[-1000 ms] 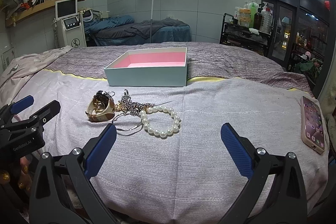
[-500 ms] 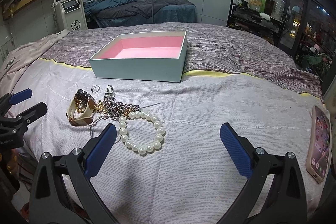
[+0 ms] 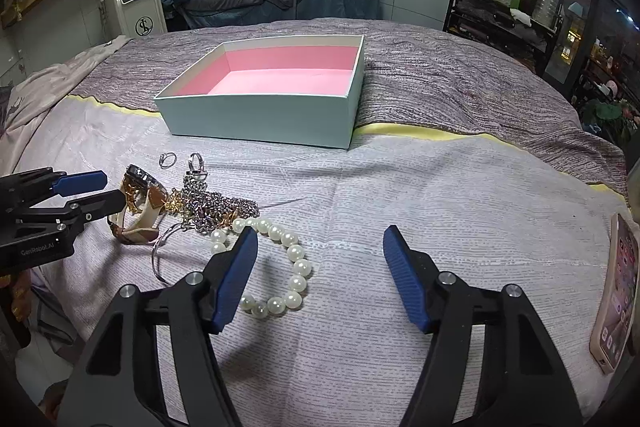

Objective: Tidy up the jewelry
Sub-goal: 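Grasp the cream-strap watch with the left gripper while the right gripper grasps the pearl bracelet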

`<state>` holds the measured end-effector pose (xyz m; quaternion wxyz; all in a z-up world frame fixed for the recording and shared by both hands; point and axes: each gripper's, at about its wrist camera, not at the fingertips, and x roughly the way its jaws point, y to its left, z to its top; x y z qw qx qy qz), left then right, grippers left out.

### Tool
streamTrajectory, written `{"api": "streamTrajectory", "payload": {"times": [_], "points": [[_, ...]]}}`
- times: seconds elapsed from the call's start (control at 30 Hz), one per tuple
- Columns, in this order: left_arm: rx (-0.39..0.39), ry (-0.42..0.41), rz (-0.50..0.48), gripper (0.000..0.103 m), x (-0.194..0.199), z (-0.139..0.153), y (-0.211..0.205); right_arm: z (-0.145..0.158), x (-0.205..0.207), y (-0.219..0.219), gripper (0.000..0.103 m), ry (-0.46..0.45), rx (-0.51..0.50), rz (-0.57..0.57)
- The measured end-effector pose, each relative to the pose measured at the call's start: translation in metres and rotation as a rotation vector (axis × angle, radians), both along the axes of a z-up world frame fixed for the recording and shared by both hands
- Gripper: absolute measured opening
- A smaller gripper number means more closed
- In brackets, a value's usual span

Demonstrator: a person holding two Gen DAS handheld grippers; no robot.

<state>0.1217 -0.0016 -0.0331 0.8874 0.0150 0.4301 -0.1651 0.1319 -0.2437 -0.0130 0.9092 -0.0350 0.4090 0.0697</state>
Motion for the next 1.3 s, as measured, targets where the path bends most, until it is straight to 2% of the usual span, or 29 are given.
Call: {"api": "streamTrajectory", "payload": {"times": [0.1, 0.17, 0.3, 0.4, 0.5, 0.57, 0.63, 0.7, 0.8, 0.9, 0.97, 1.03, 1.2, 1.3], "points": [[-0.026, 0.038, -0.004, 0.038, 0.001, -0.006, 0.004, -0.002, 0.002, 0.0, 0.057, 0.009, 0.0, 0.003], [-0.042, 0.056, -0.002, 0.03, 0.001, -0.008, 0.007, -0.003, 0.003, 0.0, 0.054, 0.017, -0.004, 0.009], [-0.019, 0.07, -0.016, 0.027, 0.004, -0.009, 0.005, -0.005, 0.005, 0.002, 0.05, 0.033, -0.015, 0.015], [-0.005, 0.079, -0.041, 0.025, 0.009, -0.011, -0.001, -0.01, 0.009, 0.001, 0.043, 0.056, -0.013, 0.015], [0.004, 0.083, -0.06, 0.014, 0.012, -0.012, -0.006, -0.012, 0.012, 0.003, 0.039, 0.063, -0.017, 0.019], [0.017, 0.073, -0.06, 0.013, 0.012, -0.013, -0.01, -0.014, 0.013, 0.005, 0.034, 0.063, -0.023, 0.023], [0.012, 0.071, -0.052, 0.012, 0.01, -0.012, -0.011, -0.016, 0.013, 0.006, 0.021, 0.056, -0.03, 0.021], [-0.009, 0.077, -0.057, 0.011, 0.007, -0.009, -0.01, -0.016, 0.012, 0.007, 0.014, 0.052, -0.023, 0.025], [-0.066, 0.104, -0.046, 0.014, 0.004, -0.009, -0.003, -0.016, 0.009, 0.006, 0.012, 0.049, -0.002, 0.03], [-0.051, 0.095, -0.034, 0.018, -0.001, -0.008, -0.004, -0.016, 0.006, 0.006, 0.012, 0.045, -0.003, 0.033], [-0.027, 0.092, -0.036, 0.018, -0.004, -0.008, -0.007, -0.017, 0.005, 0.006, 0.011, 0.046, -0.001, 0.035], [-0.034, 0.09, -0.031, 0.018, -0.005, -0.008, -0.006, -0.017, 0.004, 0.007, 0.011, 0.046, 0.002, 0.036], [-0.044, 0.082, -0.032, 0.011, -0.01, -0.008, -0.006, -0.017, 0.001, 0.006, 0.01, 0.04, 0.015, 0.033], [-0.092, 0.066, -0.014, 0.006, -0.01, -0.005, -0.002, -0.016, -0.001, 0.005, 0.01, 0.023, 0.032, 0.036]]}}
